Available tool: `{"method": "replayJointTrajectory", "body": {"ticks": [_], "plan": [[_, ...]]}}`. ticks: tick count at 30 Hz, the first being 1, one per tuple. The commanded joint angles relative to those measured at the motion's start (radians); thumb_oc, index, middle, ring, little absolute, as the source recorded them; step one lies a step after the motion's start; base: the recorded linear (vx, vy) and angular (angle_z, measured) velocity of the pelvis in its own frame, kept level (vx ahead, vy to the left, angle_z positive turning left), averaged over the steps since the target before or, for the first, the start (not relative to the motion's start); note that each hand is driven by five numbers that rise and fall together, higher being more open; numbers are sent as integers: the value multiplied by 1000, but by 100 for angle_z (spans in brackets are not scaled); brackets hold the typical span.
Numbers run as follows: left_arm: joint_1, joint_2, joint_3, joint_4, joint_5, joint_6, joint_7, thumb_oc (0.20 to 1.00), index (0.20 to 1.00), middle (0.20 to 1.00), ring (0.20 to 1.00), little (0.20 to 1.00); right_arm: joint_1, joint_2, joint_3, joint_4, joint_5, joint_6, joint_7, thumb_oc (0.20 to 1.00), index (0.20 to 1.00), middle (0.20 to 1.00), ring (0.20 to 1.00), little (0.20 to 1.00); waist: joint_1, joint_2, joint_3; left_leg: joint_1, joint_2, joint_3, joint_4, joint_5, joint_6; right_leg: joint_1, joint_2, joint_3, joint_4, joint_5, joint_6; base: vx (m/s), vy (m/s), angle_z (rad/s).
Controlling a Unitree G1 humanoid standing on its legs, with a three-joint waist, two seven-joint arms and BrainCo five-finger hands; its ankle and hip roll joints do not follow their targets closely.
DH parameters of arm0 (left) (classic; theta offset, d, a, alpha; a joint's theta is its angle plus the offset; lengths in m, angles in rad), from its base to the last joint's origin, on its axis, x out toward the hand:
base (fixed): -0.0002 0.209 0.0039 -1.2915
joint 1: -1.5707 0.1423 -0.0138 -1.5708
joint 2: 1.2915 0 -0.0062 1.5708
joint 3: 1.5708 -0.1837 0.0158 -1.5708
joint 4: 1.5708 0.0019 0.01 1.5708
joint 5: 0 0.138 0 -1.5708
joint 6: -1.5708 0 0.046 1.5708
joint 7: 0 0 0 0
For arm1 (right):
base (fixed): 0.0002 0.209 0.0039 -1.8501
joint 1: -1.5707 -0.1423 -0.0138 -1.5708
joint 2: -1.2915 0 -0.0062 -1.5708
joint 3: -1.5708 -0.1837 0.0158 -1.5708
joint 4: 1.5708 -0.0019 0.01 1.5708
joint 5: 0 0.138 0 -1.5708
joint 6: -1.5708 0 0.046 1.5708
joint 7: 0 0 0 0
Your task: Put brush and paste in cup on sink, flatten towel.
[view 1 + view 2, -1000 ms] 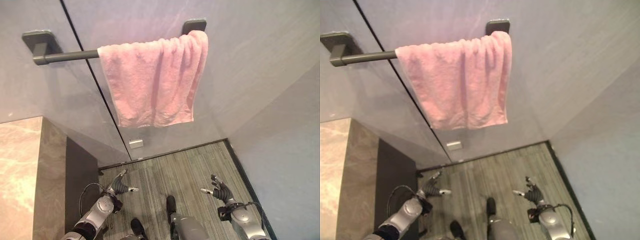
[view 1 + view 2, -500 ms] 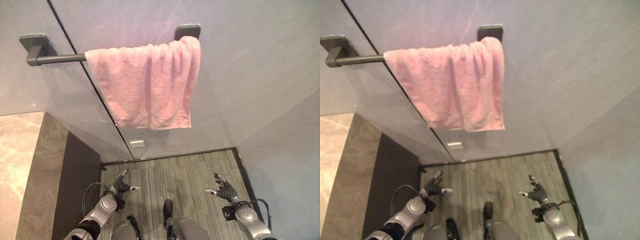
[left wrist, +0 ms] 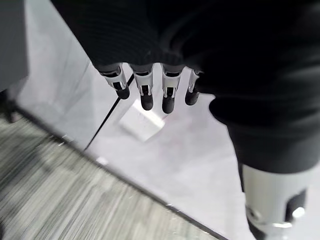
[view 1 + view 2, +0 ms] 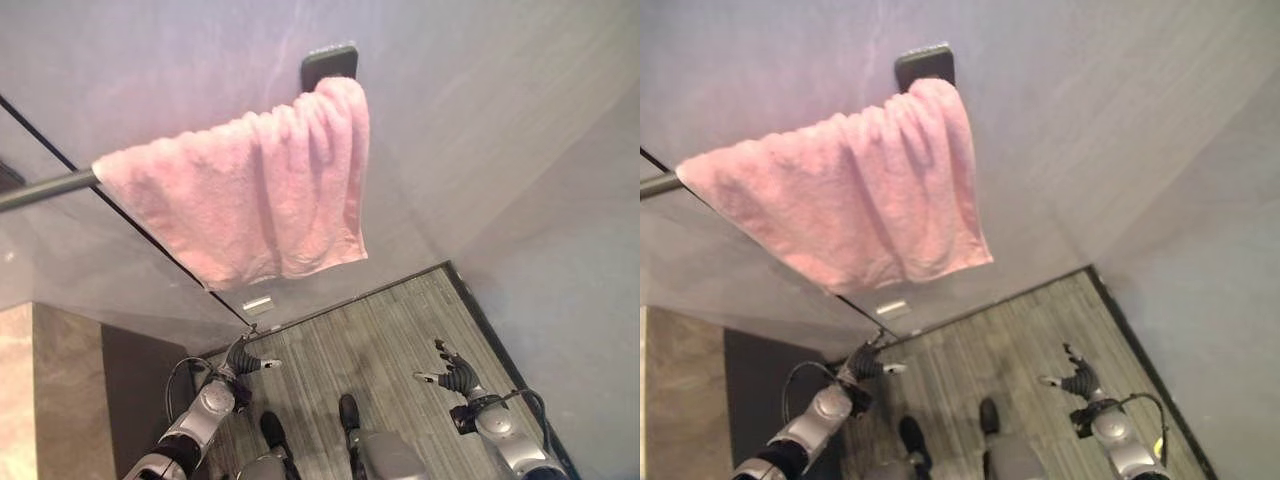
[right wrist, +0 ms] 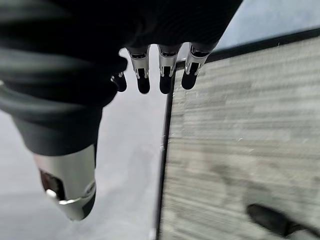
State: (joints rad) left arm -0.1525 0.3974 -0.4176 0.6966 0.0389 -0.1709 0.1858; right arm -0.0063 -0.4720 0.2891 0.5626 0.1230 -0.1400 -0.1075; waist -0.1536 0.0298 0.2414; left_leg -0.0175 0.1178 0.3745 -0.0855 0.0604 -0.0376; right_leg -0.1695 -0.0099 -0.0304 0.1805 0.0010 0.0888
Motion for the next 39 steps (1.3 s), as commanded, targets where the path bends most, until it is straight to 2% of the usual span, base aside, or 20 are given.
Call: {"method": "replayJointTrajectory", "body": {"ticks": [1, 2, 3, 5, 7, 12, 15, 17, 18, 22, 23, 25, 29, 30, 34, 38, 39], "plan": [[42, 69, 13, -75, 6, -44, -25, 1000, 1000, 1000, 1000, 1000, -6, -12, -45, -52, 78, -65, 7, 1000, 1000, 1000, 1000, 1000, 28, -45, -51, -79, -6, -28, 150, -37, -13, -21, -132, -15, 98, 47, 99, 27, 70, 13], [50, 85, 16, -89, 13, -53, -34, 1000, 1000, 1000, 1000, 1000, -10, -24, -61, -54, 88, -72, 5, 1000, 1000, 1000, 1000, 1000, 30, -42, -58, -74, -8, -17, 137, -37, -18, -25, -152, -37, 46, 58, 97, 58, -3, 7], [63, 122, 23, -122, 26, -69, -45, 1000, 1000, 1000, 1000, 1000, -9, -45, -93, -69, 97, -92, 12, 1000, 1000, 1000, 1000, 1000, 25, -36, -57, -63, -9, -39, 128, -39, -25, -31, -166, -28, -17, 75, 101, 39, -21, -8], [77, 140, 31, -143, 33, -74, -54, 1000, 1000, 1000, 1000, 1000, -5, -54, -118, -77, 108, -100, 16, 1000, 1000, 1000, 1000, 1000, 30, -38, -61, -65, -4, -50, 134, -37, -28, -37, -167, -22, -24, 82, 102, 57, -63, -7], [103, 151, 50, -155, 29, -83, -73, 1000, 1000, 1000, 1000, 1000, 7, -77, -161, -84, 143, -115, 28, 1000, 1000, 1000, 1000, 1000, 43, -49, -79, -58, -1, -52, 135, -38, -34, -5, -180, -47, -72, 76, 96, 98, -108, 16], [206, 159, 123, -229, -63, -106, -101, 1000, 1000, 1000, 1000, 1000, 13, -131, -243, -149, 305, -147, 81, 1000, 1000, 1000, 1000, 1000, 85, -59, -113, -41, 24, -71, 100, -5, -65, 92, -158, -125, -160, 57, 89, 68, -132, 27], [208, 156, 124, -232, -68, -111, -103, 1000, 1000, 1000, 1000, 1000, -2, -140, -242, -152, 319, -150, 86, 1000, 1000, 1000, 1000, 1000, 93, -60, -117, -46, 28, -79, 94, 7, -71, 100, -155, -140, -170, 57, 85, 22, -103, 15], [208, 197, 123, -320, -69, -137, -114, 1000, 1000, 1000, 1000, 1000, -49, -198, -222, -183, 349, -155, 107, 1000, 1000, 1000, 1000, 1000, 117, -61, -122, -49, 37, -98, 80, 21, -86, 132, -150, -180, -208, 55, 82, 35, -130, 38], [209, 198, 125, -322, -70, -136, -115, 1000, 1000, 1000, 1000, 1000, -50, -198, -221, -183, 350, -155, 107, 1000, 1000, 1000, 1000, 1000, 115, -61, -121, -49, 37, -99, 80, 22, -86, 134, -150, -181, -210, 56, 82, 13, -83, 47], [213, 294, 160, -466, -113, -168, -142, 1000, 1000, 1000, 1000, 1000, -126, -269, -166, -221, 393, -155, 152, 1000, 1000, 1000, 1000, 1000, 141, -51, -121, -49, 39, -104, 57, 38, -97, 153, -153, -206, -245, 63, 83, 6, -35, 23], [210, 346, 195, -535, -153, -184, -153, 1000, 1000, 1000, 1000, 1000, -168, -295, -121, -246, 416, -151, 180, 1000, 1000, 1000, 1000, 1000, 151, -48, -120, -48, 37, -104, 44, 46, -101, 157, -155, -212, -257, 70, 85, 10, -7, 9], [213, 347, 200, -538, -155, -182, -154, 1000, 1000, 1000, 1000, 1000, -171, -294, -117, -245, 417, -151, 181, 1000, 1000, 1000, 1000, 1000, 149, -49, -120, -47, 37, -104, 42, 47, -101, 157, -155, -212, -257, 70, 85, 3, -1, 2], [175, 442, 292, -672, -309, -216, -176, 1000, 1000, 1000, 1000, 1000, -290, -341, -5, -291, 461, -131, 221, 1000, 1000, 1000, 1000, 1000, 169, -42, -114, -56, 30, -97, 17, 57, -104, 135, -166, -206, -268, 89, 94, 3, 21, 6], [177, 442, 294, -673, -309, -215, -176, 1000, 1000, 1000, 1000, 1000, -293, -341, -3, -290, 461, -131, 221, 1000, 1000, 1000, 1000, 1000, 168, -42, -114, -56, 30, -96, 17, 57, -104, 134, -166, -205, -268, 89, 94, -8, 39, 0], [83, 453, 260, -695, -426, -223, -216, 1000, 1000, 1000, 1000, 1000, -403, -341, 101, -299, 487, -113, 243, 1000, 1000, 1000, 1000, 1000, 169, -43, -110, -73, 26, -79, 5, 62, -106, 93, -172, -184, -268, 108, 99, -16, 25, -3], [-105, 402, 99, -653, -479, -214, -234, 1000, 1000, 1000, 1000, 1000, -538, -279, 210, -266, 534, -96, 252, 1000, 1000, 1000, 1000, 1000, 161, -50, -106, -105, 30, -66, -2, 70, -106, 41, -174, -162, -268, 129, 100, -45, 23, -16], [-213, 374, 8, -635, -492, -211, -240, 1000, 1000, 1000, 1000, 1000, -603, -240, 258, -253, 559, -86, 251, 1000, 1000, 1000, 1000, 1000, 151, -54, -103, -126, 33, -61, -2, 73, -108, 14, -175, -153, -268, 139, 104, -67, 24, -21]]}}
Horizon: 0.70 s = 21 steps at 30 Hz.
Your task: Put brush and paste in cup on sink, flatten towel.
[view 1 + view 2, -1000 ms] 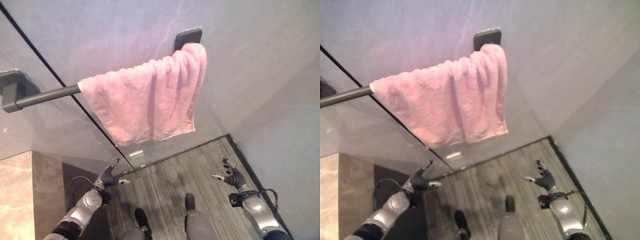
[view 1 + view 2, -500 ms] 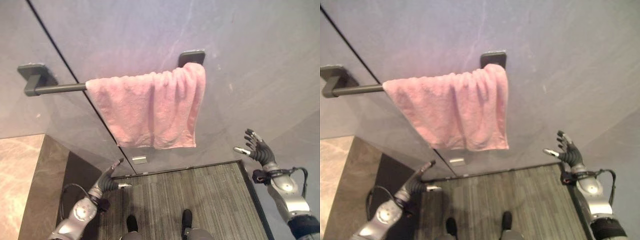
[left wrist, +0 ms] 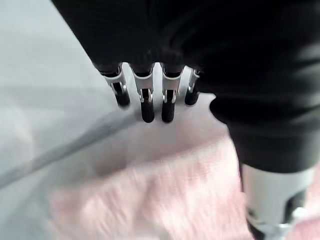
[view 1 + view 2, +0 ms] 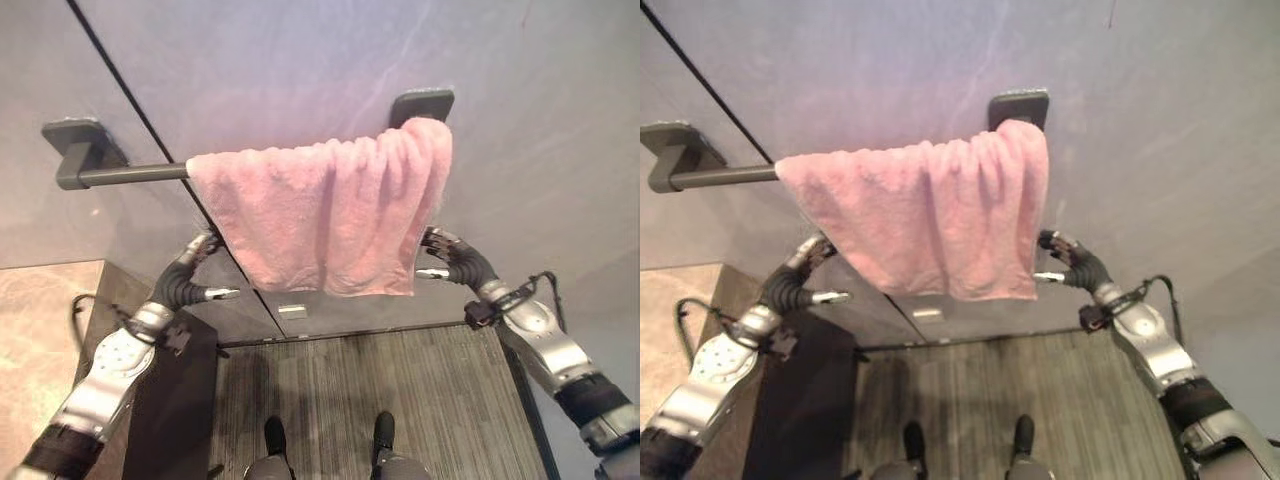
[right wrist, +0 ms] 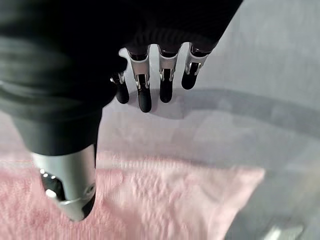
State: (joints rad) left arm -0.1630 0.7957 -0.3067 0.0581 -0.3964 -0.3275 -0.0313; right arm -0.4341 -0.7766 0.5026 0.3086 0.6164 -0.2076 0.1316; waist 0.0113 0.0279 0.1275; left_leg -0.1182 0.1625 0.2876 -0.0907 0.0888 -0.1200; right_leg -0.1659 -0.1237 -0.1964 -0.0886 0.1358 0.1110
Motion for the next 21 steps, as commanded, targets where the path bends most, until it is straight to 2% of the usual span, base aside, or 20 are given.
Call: {"method": "replayJointTrajectory", "body": {"ticks": [1, 5, 6, 7, 9, 11, 13, 18, 19, 20, 21], "plan": [[-252, -43, -139, 13, -52, -55, -16, 1000, 1000, 1000, 1000, 1000, -206, 82, 67, 9, 73, -17, 8, 1000, 1000, 1000, 1000, 1000, -17, -53, 12, -36, -11, 27, 3, 47, -26, -4, -62, 16, 1, 12, 82, -55, 16, -16], [-345, -94, -223, 44, -63, -47, -13, 1000, 1000, 1000, 1000, 1000, -274, 130, 103, 7, 89, -19, -8, 1000, 1000, 1000, 1000, 1000, -27, -57, 9, -72, -6, 31, 3, 54, -27, -49, -61, 30, 1, 30, 87, -22, 16, -13], [-374, -106, -264, 46, -53, -38, -20, 1000, 1000, 1000, 1000, 1000, -277, 159, 110, 2, 120, -18, -4, 200, 200, 200, 200, 200, -34, -58, 15, -66, -6, 35, 3, 50, -26, -48, -61, 36, 1, 32, 91, 43, 29, -19], [-366, -107, -267, 45, -55, -34, -27, 583, 583, 583, 583, 583, -265, 177, 94, 0, 136, -22, -4, 200, 200, 200, 200, 200, -36, -58, 16, -65, -6, 38, 3, 51, -25, -52, -61, 40, 1, 36, 92, 43, 29, -13], [-345, -112, -261, 44, -62, -28, -36, 200, 200, 200, 200, 200, -249, 198, 81, -5, 153, -23, -5, 200, 200, 200, 200, 200, -36, -60, 18, -59, -7, 42, 3, 48, -23, -49, -62, 45, 1, 36, 92, 24, 24, -10], [-249, -129, -219, 28, -55, -15, -49, 200, 200, 200, 200, 200, -158, 233, 38, -88, 175, -34, 9, 200, 200, 200, 200, 200, -41, -61, 17, -31, -8, 53, 3, 39, -19, -32, -63, 49, 1, 36, 93, 59, 33, -15], [-212, -127, -200, 11, -48, -12, -54, 200, 200, 200, 200, 200, -119, 231, 16, -123, 171, -41, 13, 200, 200, 200, 200, 200, -42, -61, 13, -24, -8, 54, 3, 36, -18, -27, -63, 49, 1, 34, 93, 49, 21, -8], [21, -51, 38, -267, 2, -41, -81, 200, 200, 200, 200, 200, 157, 195, -193, -458, 174, -103, 75, 200, 200, 200, 200, 200, -48, -65, -9, 23, -3, 48, 3, 15, -17, 27, -62, 29, 1, 9, 93, 81, 0, -1], [69, -66, 113, -324, 12, -65, -60, 200, 200, 200, 200, 200, 212, 213, -235, -521, 182, -118, 85, 200, 200, 200, 200, 200, -46, -69, -17, 27, -2, 43, 3, 13, -17, 37, -62, 22, 1, 1, 92, 72, -39, 7], [127, -128, 177, -351, -5, -84, -25, 200, 200, 200, 200, 200, 269, 252, -263, -573, 199, -129, 88, 200, 200, 200, 200, 200, -44, -73, -25, 29, -1, 37, 3, 14, -17, 44, -63, 14, 1, -4, 88, 55, -54, 8], [165, -223, 178, -308, -67, -88, 10, 282, 282, 282, 282, 282, 296, 303, -266, -546, 192, -136, 75, 200, 200, 200, 200, 200, -37, -77, -27, 33, -1, 30, 3, 12, -18, 56, -64, 2, 1, -9, 86, 19, -73, 12]]}}
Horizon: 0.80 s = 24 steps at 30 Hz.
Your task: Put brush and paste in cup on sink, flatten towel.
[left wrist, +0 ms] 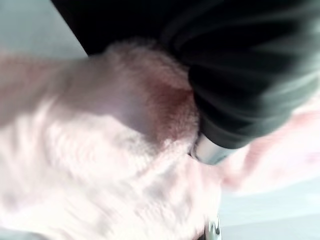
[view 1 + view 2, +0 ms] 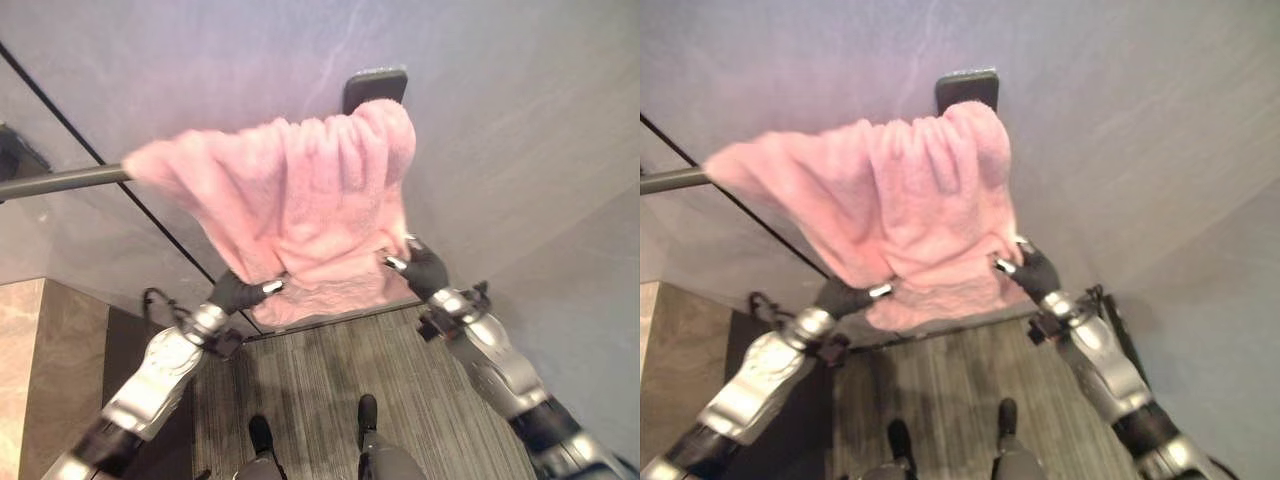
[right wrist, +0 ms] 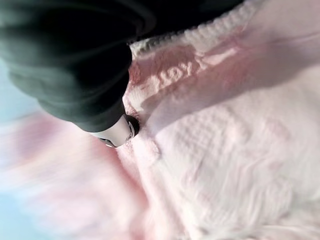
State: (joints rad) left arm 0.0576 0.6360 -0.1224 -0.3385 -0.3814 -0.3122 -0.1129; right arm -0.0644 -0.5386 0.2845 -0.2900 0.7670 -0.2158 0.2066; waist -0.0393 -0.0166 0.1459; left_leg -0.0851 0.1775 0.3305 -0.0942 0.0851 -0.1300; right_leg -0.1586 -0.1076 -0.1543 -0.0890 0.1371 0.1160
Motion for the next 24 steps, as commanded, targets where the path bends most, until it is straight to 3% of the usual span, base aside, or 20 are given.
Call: {"method": "replayJointTrajectory", "body": {"ticks": [1, 3, 4, 6, 7, 9, 10, 11, 12, 13, 16, 17, 18, 21, 24], "plan": [[-4, -85, -23, 198, -20, -71, 96, 200, 200, 200, 200, 200, -106, 76, -35, 213, -183, -115, -141, 200, 200, 200, 200, 200, 27, -31, -51, 6, -14, -24, 7, 17, -7, 65, -79, -54, 2, -14, 76, 0, -57, 12], [-12, -63, -48, 219, 19, -69, 102, 200, 200, 200, 200, 200, -137, 75, -28, 231, -226, -114, -171, 200, 200, 200, 200, 200, 32, -31, -50, 5, -14, -28, 7, 22, -5, 68, -78, -57, 2, -11, 72, -17, -36, 30], [-50, -30, -48, 187, 104, -81, 135, 200, 200, 200, 200, 200, -153, 79, -4, 210, -227, -131, -169, 200, 200, 200, 200, 200, 43, -27, -45, 10, -12, -34, 7, 21, -9, 81, -77, -67, 2, -18, 71, -28, -27, 39], [-49, -18, -42, 65, 6, -111, 100, 200, 200, 200, 200, 200, -147, 96, 8, 86, -137, -149, -96, 200, 200, 200, 200, 200, 50, -30, -39, 10, -11, -45, 7, 23, -10, 86, -78, -74, 2, -24, 72, -30, -19, 21], [-15, -74, -47, 103, -100, -93, 96, 200, 200, 200, 200, 200, -131, 113, 32, 70, -149, -151, -104, 200, 200, 200, 200, 200, 55, -34, -45, 6, -11, -51, 7, 26, -10, 87, -81, -79, 2, -22, 70, 9, -27, 13], [3, -93, -76, 199, -27, -63, 131, 200, 200, 200, 200, 200, -158, 119, 42, 145, -252, -130, -193, 200, 200, 200, 200, 200, 65, -35, -51, 9, -11, -58, 7, 27, -8, 99, -83, -92, 2, -24, 69, 11, -30, 23], [-28, -56, -27, 98, 47, -94, 164, 200, 200, 200, 200, 200, -186, 102, 32, 73, -269, -148, -187, 200, 200, 200, 200, 200, 82, -31, -46, 9, -12, -70, 7, 28, -13, 113, -84, -107, 2, -30, 68, -23, -21, 35], [-24, -69, -21, 43, -54, -115, 122, 200, 200, 200, 200, 200, -169, 122, 47, 5, -170, -152, -116, 200, 200, 200, 200, 200, 83, -33, -44, 4, -12, -75, 7, 31, -15, 112, -84, -111, 2, -31, 68, -22, -12, 36], [-23, -68, -19, 41, -57, -114, 120, 200, 200, 200, 200, 200, -168, 121, 46, 4, -168, -152, -113, 200, 200, 200, 200, 200, 83, -34, -46, 0, -12, -76, 7, 34, -14, 109, -84, -111, 2, -29, 67, -30, -9, 22], [-19, -95, -29, 76, -66, -112, 152, 200, 200, 200, 200, 200, -163, 129, 67, 24, -163, -164, -121, 200, 200, 200, 200, 200, 85, -39, -49, -2, -13, -79, 7, 34, -14, 109, -84, -111, 2, -29, 67, 2, -9, 25], [-35, -112, -39, 166, 48, -84, 247, 200, 200, 200, 200, 200, -197, 148, 66, 109, -308, -142, -274, 200, 200, 200, 200, 200, 96, -35, -55, -1, -16, -85, 7, 35, -12, 121, -87, -125, 2, -29, 65, 19, -18, 16], [-35, -111, -39, 164, 51, -83, 250, 200, 200, 200, 200, 200, -199, 150, 67, 110, -310, -142, -276, 200, 200, 200, 200, 200, 95, -36, -54, -1, -16, -86, 7, 35, -12, 122, -87, -125, 2, -30, 65, -20, -6, 16], [-78, -133, -6, 31, -7, -156, 272, 200, 200, 200, 200, 200, -263, 180, 125, -28, -251, -202, -205, 200, 200, 200, 200, 200, 98, -42, -45, -6, -19, -94, 7, 34, -16, 118, -90, -123, 2, -34, 66, -34, 0, 11], [-88, -167, -66, 107, -9, -120, 292, 200, 200, 200, 200, 200, -278, 190, 142, 41, -314, -170, -280, 200, 200, 200, 200, 200, 93, -44, -47, -7, -19, -91, 7, 38, -12, 118, -92, -126, 2, -29, 63, -10, -1, 3], [-107, -146, -60, 65, -14, -127, 286, 200, 200, 200, 200, 200, -288, 163, 133, 19, -348, -177, -292, 200, 200, 200, 200, 200, 96, -39, -42, -5, -22, -94, 7, 38, -10, 125, -93, -129, 2, -29, 64, 0, 0, 0]]}}
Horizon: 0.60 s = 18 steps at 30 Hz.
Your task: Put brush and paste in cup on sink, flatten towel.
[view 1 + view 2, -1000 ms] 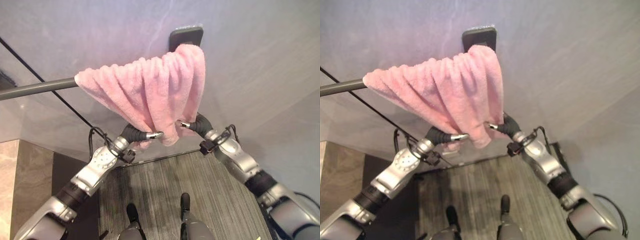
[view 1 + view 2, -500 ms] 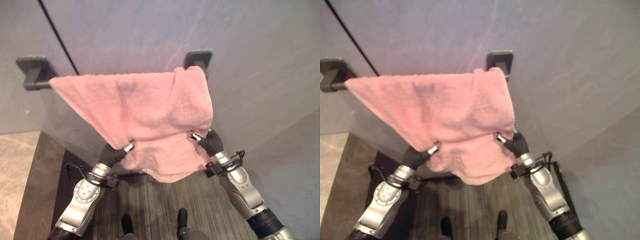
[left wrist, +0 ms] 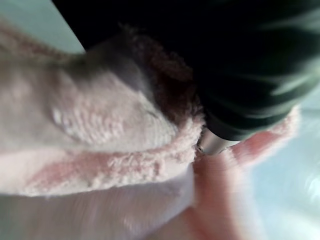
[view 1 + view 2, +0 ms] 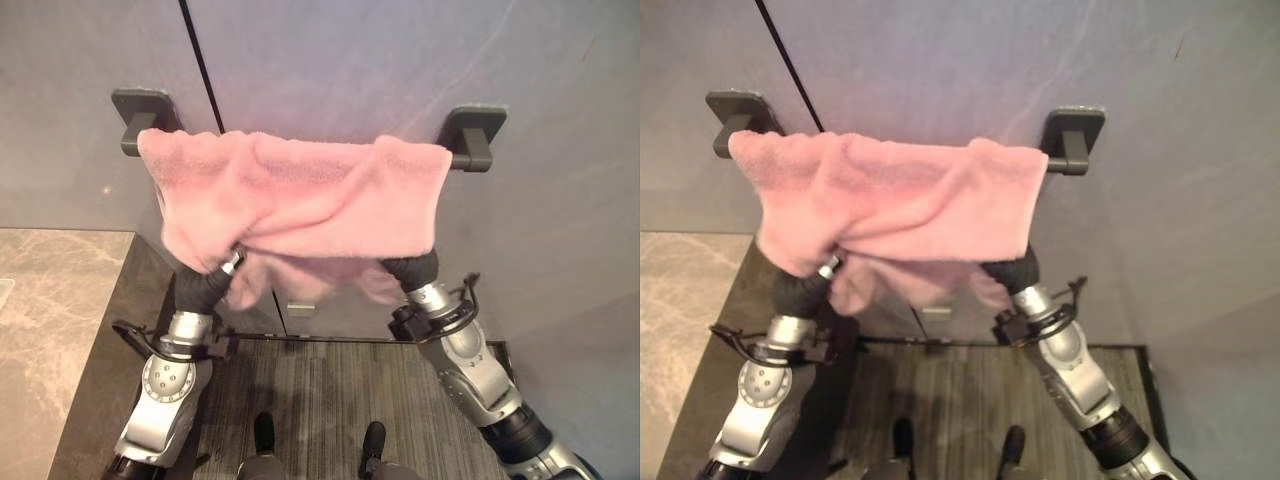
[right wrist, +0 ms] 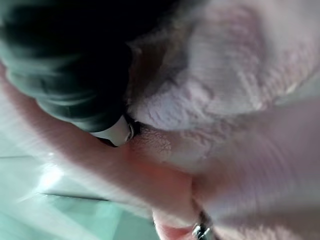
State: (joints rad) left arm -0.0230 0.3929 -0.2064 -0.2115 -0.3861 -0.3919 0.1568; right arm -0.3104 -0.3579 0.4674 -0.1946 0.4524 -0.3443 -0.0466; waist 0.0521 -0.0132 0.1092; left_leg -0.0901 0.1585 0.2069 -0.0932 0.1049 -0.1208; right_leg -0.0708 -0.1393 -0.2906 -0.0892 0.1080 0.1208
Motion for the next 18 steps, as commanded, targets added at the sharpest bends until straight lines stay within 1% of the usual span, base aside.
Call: {"method": "replayJointTrajectory", "body": {"ticks": [1, 2, 3, 4, 5, 6, 7, 8, 9, 10, 11, 12, 13, 14, 15, 16, 17, 18], "plan": [[-15, 114, 28, -105, -18, -68, -11, 200, 200, 200, 200, 200, -3, -31, -48, -103, -19, -54, 1, 200, 200, 200, 200, 200, -3, -42, -2, -4, -5, 28, 6, 17, -20, 34, -64, 9, 2, 0, 62, 0, 0, 0], [12, 103, -38, 57, -27, -17, -32, 200, 200, 200, 200, 200, 38, -41, -60, 10, -87, -14, -48, 200, 200, 200, 200, 200, -15, -41, -7, 4, -6, 35, 6, 13, -16, 41, -66, 8, 2, 1, 65, 25, 31, -3], [12, 109, -71, 167, 25, 7, -29, 200, 200, 200, 200, 200, 49, -22, -56, 113, -62, -5, -52, 200, 200, 200, 200, 200, -18, -38, -6, 7, -7, 40, 6, 13, -14, 41, -67, 11, 2, 4, 65, 13, 22, -3], [8, 108, -73, 171, 26, 5, -28, 464, 464, 464, 464, 464, 47, -21, -57, 116, -62, -7, -52, 200, 200, 200, 200, 200, -17, -38, -7, 3, -7, 40, 6, 15, -13, 37, -67, 12, 2, 6, 64, -3, 26, -6], [-2, 104, -135, 361, 104, 50, -28, 1000, 1000, 1000, 1000, 1000, 62, -23, -30, 238, -132, 29, -62, 1000, 1000, 1000, 1000, 1000, -26, -32, -2, 10, -10, 40, 6, 10, -11, 42, -67, 14, 2, 5, 65, 0, 29, -7], [-27, 94, -164, 543, 281, 84, 4, 1000, 1000, 1000, 1000, 1000, 81, 9, -20, 411, -155, 72, -64, 1000, 1000, 1000, 1000, 1000, -37, -32, -5, 13, -10, 46, 6, 10, -11, 41, -65, 20, 2, 6, 67, 2, 32, -7], [-63, 83, -196, 632, 383, 100, 38, 1000, 1000, 1000, 1000, 1000, 74, 19, -1, 528, -175, 82, -53, 1000, 1000, 1000, 1000, 1000, -37, -32, -7, 12, -9, 50, 6, 12, -10, 37, -65, 24, 2, 8, 66, 2, 26, -3], [-110, -25, -211, 980, 334, 145, 9, 1000, 1000, 1000, 1000, 1000, 66, 114, -2, 863, -56, 115, -47, 1000, 1000, 1000, 1000, 1000, -42, -30, -19, 19, -7, 57, 6, 9, -9, 38, -64, 30, 2, 8, 64, 2, 20, -9], [-137, -62, -217, 1116, 385, 160, 19, 1000, 1000, 1000, 1000, 1000, 50, 130, -32, 1000, -29, 114, -42, 1000, 1000, 1000, 1000, 1000, -46, -28, -25, 18, -9, 59, 6, 8, -8, 34, -63, 35, 2, 10, 63, 17, 44, -13], [-162, -86, -196, 1253, 419, 194, -5, 1000, 1000, 1000, 1000, 1000, 35, 132, -41, 1132, -145, 138, -69, 1000, 1000, 1000, 1000, 1000, -54, -24, -32, 25, -9, 67, 6, 4, -7, 33, -62, 45, 2, 10, 64, 17, 46, -15], [-171, -100, -215, 1313, 474, 197, 15, 1000, 1000, 1000, 1000, 1000, 12, 140, -14, 1224, -218, 159, -60, 1000, 1000, 1000, 1000, 1000, -52, -20, -36, 27, -7, 71, 6, 1, -8, 28, -62, 49, 2, 10, 62, 25, 38, -9], [-182, -118, -209, 1385, 497, 217, 32, 1000, 1000, 1000, 1000, 1000, 3, 158, -21, 1298, -194, 170, -45, 1000, 1000, 1000, 1000, 1000, -52, -19, -41, 31, -5, 73, 6, -1, -8, 29, -61, 51, 2, 8, 60, 37, 25, -15], [-180, -128, -159, 1458, 472, 239, 19, 1000, 1000, 1000, 1000, 1000, 25, 157, -81, 1349, -166, 177, -56, 1000, 1000, 1000, 1000, 1000, -61, -19, -44, 40, -6, 79, 6, -4, -8, 33, -58, 59, 2, 5, 59, 45, 21, -27], [-165, -125, -130, 1492, 490, 249, 18, 1000, 1000, 1000, 1000, 1000, 50, 149, -109, 1381, -205, 185, -62, 1000, 1000, 1000, 1000, 1000, -66, -17, -50, 44, -5, 86, 6, -6, -8, 30, -56, 65, 2, 7, 59, 52, 27, -29], [-149, -125, -123, 1519, 520, 263, 17, 1000, 1000, 1000, 1000, 1000, 64, 146, -125, 1425, -239, 195, -63, 1000, 1000, 1000, 1000, 1000, -70, -16, -53, 51, -3, 91, 6, -8, -8, 33, -55, 69, 2, 6, 58, 52, 19, -31], [-140, -126, -120, 1531, 536, 261, 14, 1000, 1000, 1000, 1000, 1000, 75, 138, -149, 1460, -240, 204, -64, 1000, 1000, 1000, 1000, 1000, -75, -15, -54, 59, -2, 96, 6, -12, -8, 38, -54, 71, 2, 4, 59, 54, 21, -20], [-127, -123, -107, 1568, 562, 274, -5, 1000, 1000, 1000, 1000, 1000, 96, 127, -208, 1524, -230, 230, -58, 1000, 1000, 1000, 1000, 1000, -82, -12, -61, 63, -1, 103, 6, -14, -9, 35, -53, 77, 2, 5, 59, 57, 24, -16], [-118, -126, -103, 1573, 568, 277, -18, 1000, 1000, 1000, 1000, 1000, 111, 120, -233, 1554, -236, 238, -57, 1000, 1000, 1000, 1000, 1000, -87, -9, -66, 65, -1, 107, 6, -17, -8, 35, -54, 81, 2, 5, 59, 62, 27, -8]]}}
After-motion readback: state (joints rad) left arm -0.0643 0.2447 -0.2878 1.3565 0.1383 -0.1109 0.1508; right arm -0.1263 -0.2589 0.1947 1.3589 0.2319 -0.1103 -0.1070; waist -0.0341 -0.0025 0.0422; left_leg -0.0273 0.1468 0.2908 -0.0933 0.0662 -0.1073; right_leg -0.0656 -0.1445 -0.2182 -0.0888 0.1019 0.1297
